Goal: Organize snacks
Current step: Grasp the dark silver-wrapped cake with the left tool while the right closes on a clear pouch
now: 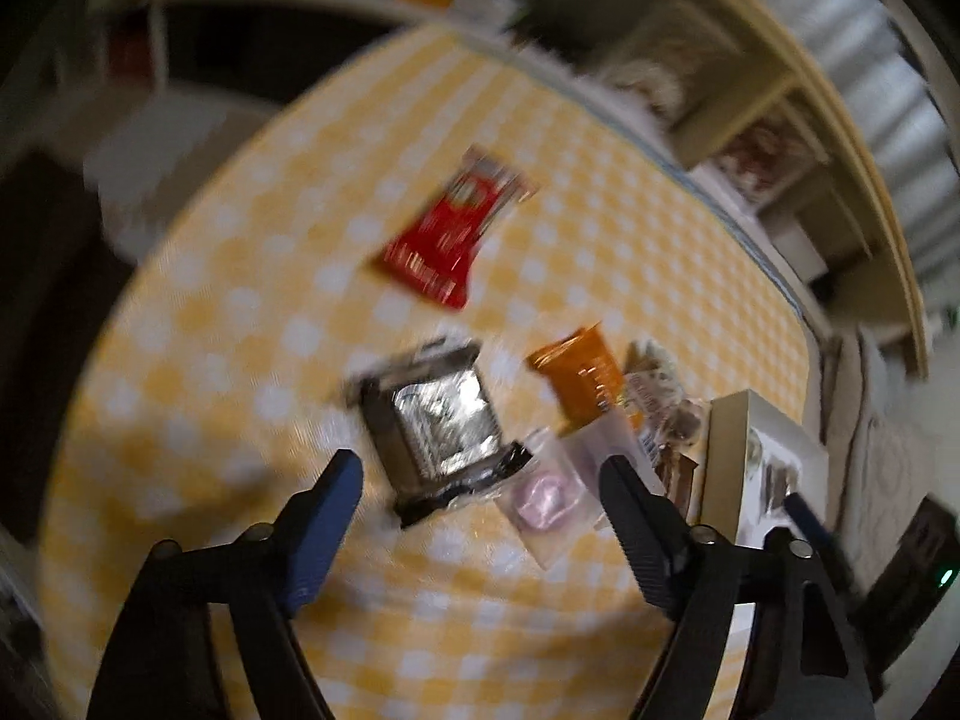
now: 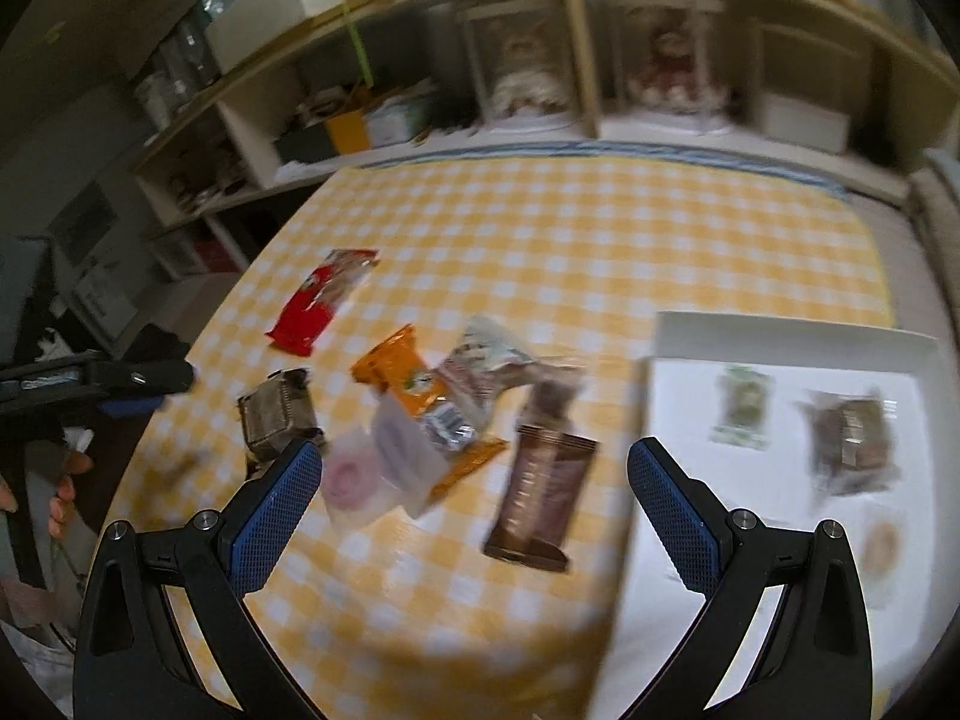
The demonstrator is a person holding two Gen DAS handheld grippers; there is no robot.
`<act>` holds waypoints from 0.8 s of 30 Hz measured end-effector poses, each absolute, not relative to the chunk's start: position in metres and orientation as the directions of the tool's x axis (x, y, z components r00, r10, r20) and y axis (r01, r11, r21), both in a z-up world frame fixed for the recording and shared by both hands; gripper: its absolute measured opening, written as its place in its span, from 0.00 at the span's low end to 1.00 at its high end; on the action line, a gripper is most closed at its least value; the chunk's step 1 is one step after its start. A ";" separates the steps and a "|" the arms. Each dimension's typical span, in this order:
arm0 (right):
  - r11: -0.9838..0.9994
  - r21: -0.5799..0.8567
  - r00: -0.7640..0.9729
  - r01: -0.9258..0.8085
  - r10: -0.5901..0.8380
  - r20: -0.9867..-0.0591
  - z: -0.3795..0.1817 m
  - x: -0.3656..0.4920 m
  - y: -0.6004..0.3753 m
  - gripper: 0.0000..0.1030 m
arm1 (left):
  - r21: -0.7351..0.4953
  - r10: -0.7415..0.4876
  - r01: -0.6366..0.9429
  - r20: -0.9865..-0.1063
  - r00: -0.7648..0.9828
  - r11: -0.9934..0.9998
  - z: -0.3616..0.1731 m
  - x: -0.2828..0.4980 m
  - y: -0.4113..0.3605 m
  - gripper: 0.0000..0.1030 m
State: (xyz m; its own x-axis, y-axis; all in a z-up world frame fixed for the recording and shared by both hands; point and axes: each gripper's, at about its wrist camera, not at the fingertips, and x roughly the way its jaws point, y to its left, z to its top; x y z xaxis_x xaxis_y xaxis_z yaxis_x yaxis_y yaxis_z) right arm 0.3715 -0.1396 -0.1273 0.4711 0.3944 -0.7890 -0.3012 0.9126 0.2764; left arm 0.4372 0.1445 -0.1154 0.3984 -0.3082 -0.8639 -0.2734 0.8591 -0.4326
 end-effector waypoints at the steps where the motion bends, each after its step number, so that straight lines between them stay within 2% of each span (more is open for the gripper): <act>1: 0.900 0.297 0.457 -0.320 0.421 -0.784 -0.134 0.376 -0.135 1.00 | -0.446 -0.319 -0.304 -0.866 0.386 0.842 -0.123 0.441 0.147 0.73; 4: 0.874 0.335 0.415 -0.352 0.466 -0.781 -0.150 0.383 -0.126 1.00 | -0.462 -0.333 -0.360 -0.869 0.366 0.810 -0.139 0.453 0.151 0.69; 5: 0.864 0.349 0.407 -0.363 0.483 -0.775 -0.154 0.386 -0.123 0.97 | -0.463 -0.331 -0.371 -0.869 0.367 0.805 -0.142 0.460 0.150 0.69; 6: 0.854 0.359 0.396 -0.378 0.499 -0.771 -0.158 0.388 -0.120 0.94 | -0.462 -0.327 -0.376 -0.870 0.369 0.803 -0.145 0.461 0.150 0.69; 8: 0.836 0.367 0.369 -0.409 0.519 -0.771 -0.166 0.392 -0.113 0.79 | -0.463 -0.321 -0.390 -0.869 0.376 0.796 -0.150 0.470 0.148 0.68; 16: 0.787 0.361 0.294 -0.500 0.546 -0.785 -0.196 0.402 -0.087 0.58 | -0.407 -0.250 -0.456 -0.896 0.366 0.792 -0.167 0.491 0.137 0.69; 24: 0.747 0.350 0.202 -0.566 0.537 -0.819 -0.210 0.393 -0.064 0.24 | -0.338 -0.182 -0.461 -0.919 0.350 0.820 -0.182 0.494 0.125 0.69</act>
State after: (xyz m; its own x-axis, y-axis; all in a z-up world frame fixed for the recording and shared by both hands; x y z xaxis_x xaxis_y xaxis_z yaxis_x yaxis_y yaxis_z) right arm 0.3931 -0.0642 -0.2100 0.2022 0.5370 -0.8190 -0.5656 0.7467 0.3500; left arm 0.4942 0.1253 -0.1818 0.3496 -0.1817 -0.9191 -0.4614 0.8204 -0.3377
